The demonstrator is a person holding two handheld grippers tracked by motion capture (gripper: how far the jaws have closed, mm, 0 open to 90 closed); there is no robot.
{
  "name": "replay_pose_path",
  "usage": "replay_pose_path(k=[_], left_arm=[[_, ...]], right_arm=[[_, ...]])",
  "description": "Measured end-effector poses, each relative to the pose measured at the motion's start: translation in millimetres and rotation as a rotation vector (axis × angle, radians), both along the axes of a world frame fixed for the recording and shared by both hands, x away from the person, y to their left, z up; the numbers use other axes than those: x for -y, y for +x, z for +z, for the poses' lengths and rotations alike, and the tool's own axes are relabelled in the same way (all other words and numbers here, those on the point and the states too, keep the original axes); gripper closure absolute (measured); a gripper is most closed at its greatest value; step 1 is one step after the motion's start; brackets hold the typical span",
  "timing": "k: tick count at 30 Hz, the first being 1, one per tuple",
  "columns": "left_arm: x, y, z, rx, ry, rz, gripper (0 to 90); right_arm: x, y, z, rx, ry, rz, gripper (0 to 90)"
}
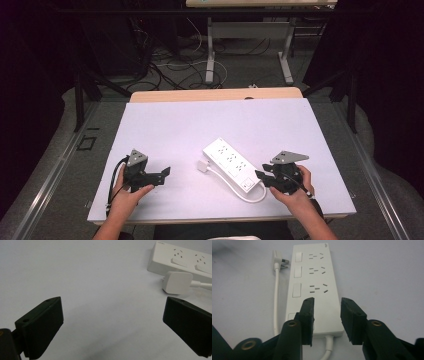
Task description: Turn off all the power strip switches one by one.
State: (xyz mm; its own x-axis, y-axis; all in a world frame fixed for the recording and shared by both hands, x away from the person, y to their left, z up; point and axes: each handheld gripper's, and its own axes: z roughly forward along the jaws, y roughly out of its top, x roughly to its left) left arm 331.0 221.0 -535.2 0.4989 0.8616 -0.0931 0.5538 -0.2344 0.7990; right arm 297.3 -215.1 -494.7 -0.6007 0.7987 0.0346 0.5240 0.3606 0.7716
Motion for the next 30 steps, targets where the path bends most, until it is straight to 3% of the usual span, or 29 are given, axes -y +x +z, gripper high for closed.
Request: replay_pose_path(k=[14, 18, 19, 20, 22, 30], left_arm=[[0.5, -0.2, -0.4, -0.003, -0.007, 0.004, 3.7], [0.4, 0.0, -0.6, -0.003, -0.010, 0.005, 3.9], [0.4, 0.0, -0.6, -0.003, -0.010, 0.005, 4.0], [0.1, 0.1, -0.5, -0.002, -0.008, 0.004, 4.0], [0.0, 0.1, -0.5, -0.002, -0.008, 0.004, 4.2], [-0.4, 0.3, -1.0, 0.007, 0.001, 0.006, 4.2]], right_arm=[[-14.7, 5.1, -7.1, -0.069, -0.054, 0.058, 89.3], [-19.2, 6.7, -9.9, -0.118, -0.085, 0.074, 90.0], [-20.6, 7.8, -12.2, -0.100, -0.077, 0.082, 90.0], [-21.7, 7.3, -11.3, -0.126, -0.092, 0.082, 90.0], [-23.1, 8.3, -13.7, -0.107, -0.084, 0.092, 90.0], [-29.5, 9.8, -17.3, -0.127, -0.109, 0.112, 90.0]])
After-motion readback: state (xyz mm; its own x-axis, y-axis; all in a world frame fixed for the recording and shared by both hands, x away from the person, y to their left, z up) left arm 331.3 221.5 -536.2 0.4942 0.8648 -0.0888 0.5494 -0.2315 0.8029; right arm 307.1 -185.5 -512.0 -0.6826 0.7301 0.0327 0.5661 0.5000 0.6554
